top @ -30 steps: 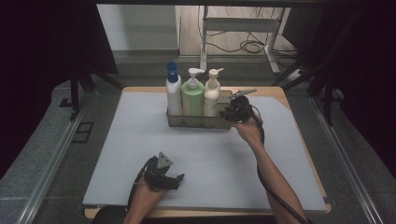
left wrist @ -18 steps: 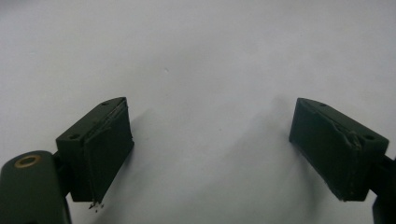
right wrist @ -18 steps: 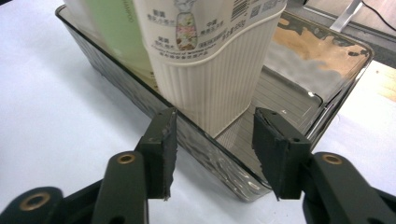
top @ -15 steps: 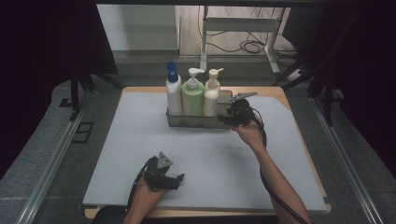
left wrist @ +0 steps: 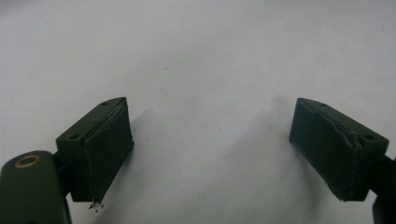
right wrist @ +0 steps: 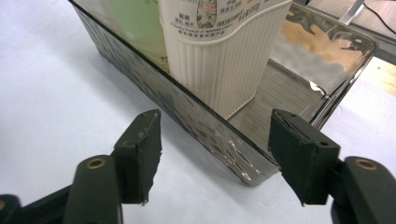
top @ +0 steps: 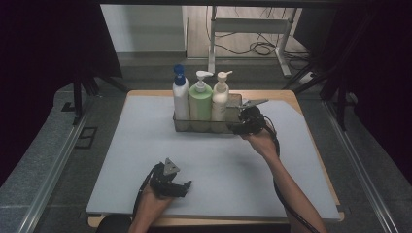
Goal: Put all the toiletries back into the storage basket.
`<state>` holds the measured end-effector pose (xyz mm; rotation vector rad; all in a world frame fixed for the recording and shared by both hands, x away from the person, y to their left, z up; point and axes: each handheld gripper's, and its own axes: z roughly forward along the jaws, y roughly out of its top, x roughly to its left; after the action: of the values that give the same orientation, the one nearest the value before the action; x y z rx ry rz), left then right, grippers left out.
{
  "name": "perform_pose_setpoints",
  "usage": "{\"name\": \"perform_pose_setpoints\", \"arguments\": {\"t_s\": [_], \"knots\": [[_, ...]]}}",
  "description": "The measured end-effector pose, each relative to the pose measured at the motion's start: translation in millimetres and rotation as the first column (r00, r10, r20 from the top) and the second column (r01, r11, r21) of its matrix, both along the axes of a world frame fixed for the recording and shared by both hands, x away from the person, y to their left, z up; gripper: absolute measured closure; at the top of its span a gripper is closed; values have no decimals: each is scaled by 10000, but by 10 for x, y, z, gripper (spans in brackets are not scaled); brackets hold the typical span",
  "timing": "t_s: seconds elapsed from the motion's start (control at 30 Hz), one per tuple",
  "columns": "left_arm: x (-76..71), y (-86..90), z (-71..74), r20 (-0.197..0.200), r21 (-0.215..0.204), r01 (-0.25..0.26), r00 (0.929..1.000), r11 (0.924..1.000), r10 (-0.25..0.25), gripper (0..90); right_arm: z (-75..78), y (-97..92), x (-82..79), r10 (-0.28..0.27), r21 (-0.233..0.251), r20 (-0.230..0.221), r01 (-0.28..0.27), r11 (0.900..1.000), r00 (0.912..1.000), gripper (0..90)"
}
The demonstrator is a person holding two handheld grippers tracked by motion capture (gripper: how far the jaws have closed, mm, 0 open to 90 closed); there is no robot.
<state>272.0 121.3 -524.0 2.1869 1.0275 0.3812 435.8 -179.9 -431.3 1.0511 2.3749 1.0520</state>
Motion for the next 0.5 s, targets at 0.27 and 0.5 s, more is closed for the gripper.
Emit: {"name": "perform_pose_setpoints", "arguments": {"t_s": [0.27, 0.5], "knots": [[-1, -1, 1, -9, -4, -5, 10000, 10000, 5, 126, -11, -16, -87, 165, -345, 183, -158, 9993, 9997, 279], [-1, -1, 2, -14, 4, -7, 10000, 10000, 7, 125, -13, -62, -175, 245, -211, 206, -241, 9995, 9995, 255]]}}
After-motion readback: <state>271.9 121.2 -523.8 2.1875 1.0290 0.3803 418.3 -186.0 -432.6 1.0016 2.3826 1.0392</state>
